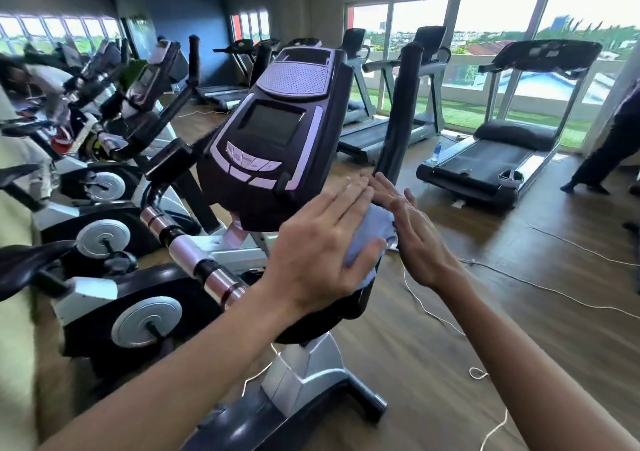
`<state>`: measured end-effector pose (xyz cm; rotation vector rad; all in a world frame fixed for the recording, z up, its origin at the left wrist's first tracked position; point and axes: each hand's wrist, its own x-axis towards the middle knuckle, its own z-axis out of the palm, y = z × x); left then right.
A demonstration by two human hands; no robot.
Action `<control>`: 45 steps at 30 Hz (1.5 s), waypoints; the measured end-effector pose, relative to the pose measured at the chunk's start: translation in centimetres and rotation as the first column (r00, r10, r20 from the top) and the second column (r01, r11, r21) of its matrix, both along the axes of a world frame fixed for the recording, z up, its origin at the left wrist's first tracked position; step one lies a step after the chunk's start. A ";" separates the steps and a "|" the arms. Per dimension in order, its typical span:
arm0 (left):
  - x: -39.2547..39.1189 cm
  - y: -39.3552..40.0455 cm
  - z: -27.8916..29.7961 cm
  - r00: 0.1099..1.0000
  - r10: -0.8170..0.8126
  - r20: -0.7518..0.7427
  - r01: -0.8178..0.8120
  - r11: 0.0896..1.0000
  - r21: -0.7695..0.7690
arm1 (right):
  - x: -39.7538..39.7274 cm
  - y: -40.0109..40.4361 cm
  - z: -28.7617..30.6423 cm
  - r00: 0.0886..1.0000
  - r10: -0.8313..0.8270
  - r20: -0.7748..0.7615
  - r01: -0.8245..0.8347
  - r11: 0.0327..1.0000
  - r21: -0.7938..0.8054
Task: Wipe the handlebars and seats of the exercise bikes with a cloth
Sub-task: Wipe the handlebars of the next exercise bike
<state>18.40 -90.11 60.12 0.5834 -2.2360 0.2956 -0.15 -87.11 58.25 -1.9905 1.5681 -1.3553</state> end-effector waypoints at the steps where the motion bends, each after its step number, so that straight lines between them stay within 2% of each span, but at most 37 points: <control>1: -0.8 0.3 -0.1 0.996 0.080 -0.047 -0.077 0.996 0.051 | 0.0 0.0 -0.1 1.000 0.019 0.015 -0.019 1.000 -0.007; 4: -3.3 0.6 1.0 0.940 0.334 -0.074 -0.311 0.925 0.217 | 0.5 0.1 -0.1 0.989 0.057 0.138 -0.053 0.998 -0.029; 6: -4.4 0.2 2.4 0.919 0.393 -0.029 -0.367 0.879 0.304 | 0.8 0.0 -0.1 0.984 0.024 0.175 -0.012 0.998 -0.068; 7: -4.5 0.2 2.6 0.920 0.393 -0.003 -0.371 0.871 0.321 | 0.8 -0.1 -0.1 0.990 0.003 0.142 0.011 0.996 -0.092; 9: -3.6 0.7 2.1 0.930 0.368 -0.006 -0.350 0.887 0.301 | 0.2 -0.6 -0.4 0.997 -0.071 -0.028 0.067 0.989 -0.133; 13: -0.3 4.1 -0.4 0.959 0.279 -0.049 -0.262 0.941 0.213 | -2.6 -1.2 0.5 0.897 -0.319 -0.305 0.264 0.942 -0.209; 15: 0.1 4.8 -1.1 0.953 0.297 -0.061 -0.281 0.940 0.196 | -3.9 -1.2 0.7 0.843 -0.346 -0.411 0.290 0.937 -0.194; 17: -1.2 4.1 -0.4 0.919 0.388 -0.068 -0.364 0.903 0.228 | -4.3 -1.0 0.8 0.813 -0.312 -0.491 0.270 0.950 -0.156; 20: -4.5 1.2 2.4 0.878 0.479 0.018 -0.458 0.828 0.323 | -4.2 -0.8 0.9 0.839 -0.273 -0.470 0.261 0.961 -0.091; 22: -5.5 -0.1 3.3 0.872 0.484 0.069 -0.476 0.808 0.347 | -4.1 -0.4 1.1 0.830 -0.289 -0.477 0.295 0.953 -0.065; 24: -4.6 0.4 2.5 0.893 0.449 -0.002 -0.423 0.843 0.334 | -3.9 -0.1 1.5 0.806 -0.307 -0.506 0.333 0.942 -0.042; 27: -1.8 3.3 -0.2 0.925 0.325 -0.195 -0.274 0.929 0.251 | -3.8 0.2 1.7 0.812 -0.303 -0.499 0.345 0.938 -0.008; 29: -0.1 4.6 -2.2 0.935 0.268 -0.230 -0.221 0.952 0.212 | -3.5 0.5 1.4 0.832 -0.293 -0.470 0.336 0.942 0.007; 33: 0.4 6.5 -3.5 0.917 0.349 -0.196 -0.314 0.931 0.187 | -2.7 0.5 0.9 0.877 -0.273 -0.396 0.314 0.949 0.041; 36: -1.7 5.3 -1.5 0.885 0.452 -0.109 -0.420 0.878 0.232 | -2.0 0.5 1.1 0.897 -0.243 -0.368 0.291 0.954 0.078; 40: -3.9 3.3 0.9 0.864 0.504 0.012 -0.488 0.830 0.269 | -1.6 0.9 1.7 0.898 -0.234 -0.372 0.301 0.944 0.135; 45: -1.7 5.5 -1.1 0.924 0.372 -0.087 -0.343 0.908 0.240 | -1.6 1.3 2.6 0.863 -0.246 -0.442 0.350 0.921 0.171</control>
